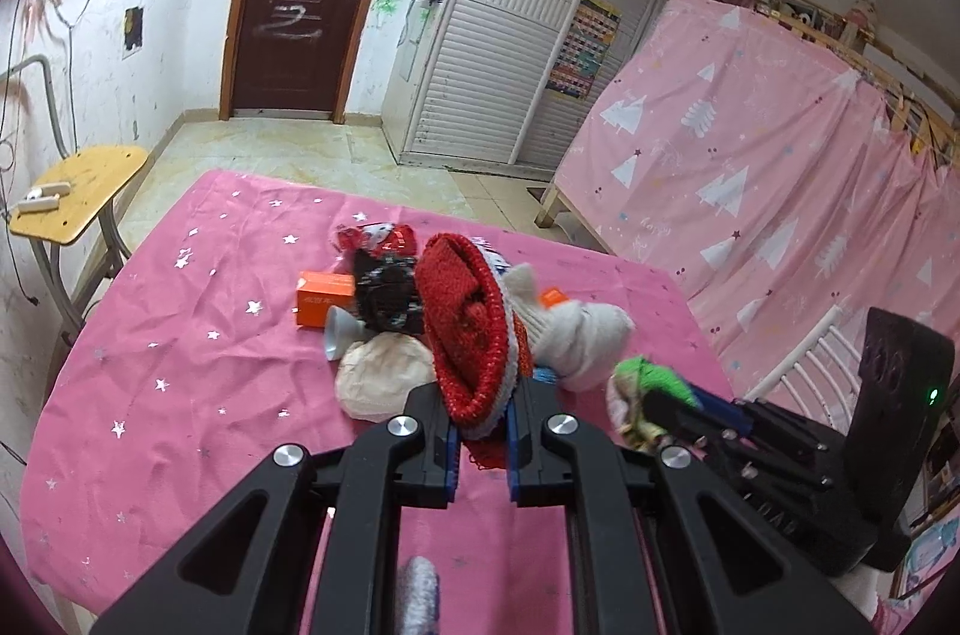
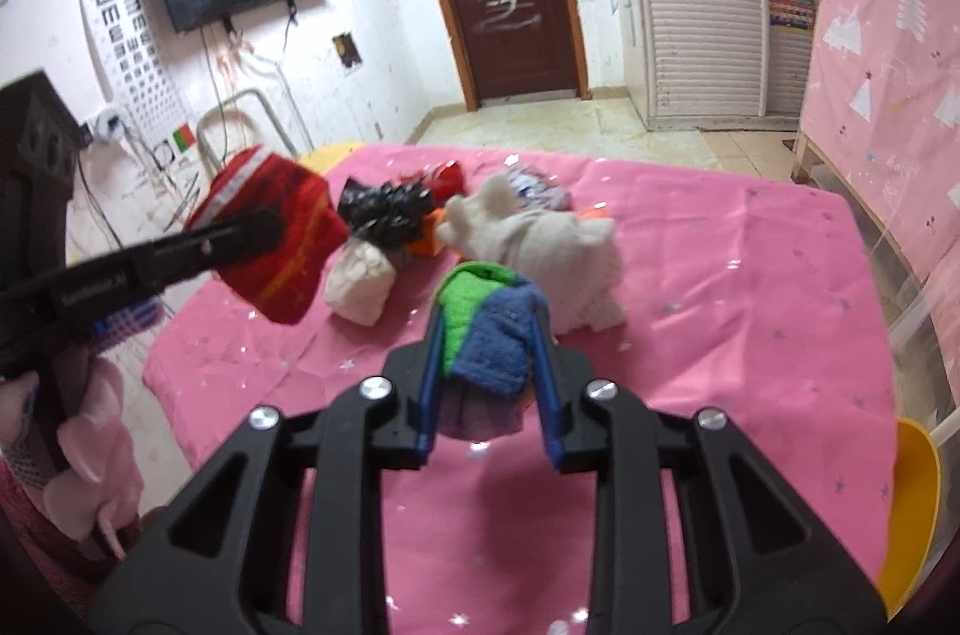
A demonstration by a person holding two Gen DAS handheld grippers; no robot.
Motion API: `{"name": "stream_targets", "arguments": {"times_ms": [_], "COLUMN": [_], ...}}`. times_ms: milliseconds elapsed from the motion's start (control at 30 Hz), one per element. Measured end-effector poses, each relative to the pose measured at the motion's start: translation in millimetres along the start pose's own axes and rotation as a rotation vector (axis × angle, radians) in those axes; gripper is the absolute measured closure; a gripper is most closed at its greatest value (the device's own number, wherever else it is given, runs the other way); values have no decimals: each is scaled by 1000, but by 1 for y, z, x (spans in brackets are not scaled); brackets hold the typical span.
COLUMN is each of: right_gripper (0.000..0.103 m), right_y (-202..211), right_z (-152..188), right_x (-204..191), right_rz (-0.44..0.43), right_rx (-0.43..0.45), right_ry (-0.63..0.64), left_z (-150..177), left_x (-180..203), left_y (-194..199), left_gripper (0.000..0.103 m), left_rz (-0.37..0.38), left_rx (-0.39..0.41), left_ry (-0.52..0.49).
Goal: Collect trash
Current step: 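Carry both items over the yellow bucket and open both tools to drop them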
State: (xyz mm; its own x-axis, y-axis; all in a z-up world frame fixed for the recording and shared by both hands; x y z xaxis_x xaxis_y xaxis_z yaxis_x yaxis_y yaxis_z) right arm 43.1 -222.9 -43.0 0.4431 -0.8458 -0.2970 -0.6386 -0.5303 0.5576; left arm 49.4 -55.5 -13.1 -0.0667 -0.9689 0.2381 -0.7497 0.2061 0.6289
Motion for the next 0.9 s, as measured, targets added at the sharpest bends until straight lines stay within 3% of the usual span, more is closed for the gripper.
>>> {"name": "stream_targets", "arguments": {"times_ms": [600,900], "right_gripper": [77,77], "right_y": [97,139], "right_z": [14,29], "right_x": [101,149], "right_rz": [117,283], "right_rx": [182,240], "right_ry": [-155,-222], "left_z": [8,14], "left_x": [115,175], "left_y": [-4,-16], "left_gripper": [100,100], "left_rz": [62,140], "left_rx": [-20,-59], "left_ry": [-202,-285]}}
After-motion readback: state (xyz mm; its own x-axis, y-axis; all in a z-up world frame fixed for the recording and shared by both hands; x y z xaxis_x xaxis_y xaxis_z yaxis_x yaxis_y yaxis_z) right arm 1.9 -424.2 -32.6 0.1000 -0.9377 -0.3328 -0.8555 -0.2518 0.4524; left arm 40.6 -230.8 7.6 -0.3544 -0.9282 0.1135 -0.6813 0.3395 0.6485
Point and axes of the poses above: each gripper's, at about its wrist camera, not at the fingertips, and y roughly against the way its jaws point, x to its right, z to its underside, the point moved 2 cm from there along -y, roughly the way its jaws point, and after that the axes turned 7 degrees about -z, right-handed, at the moved point
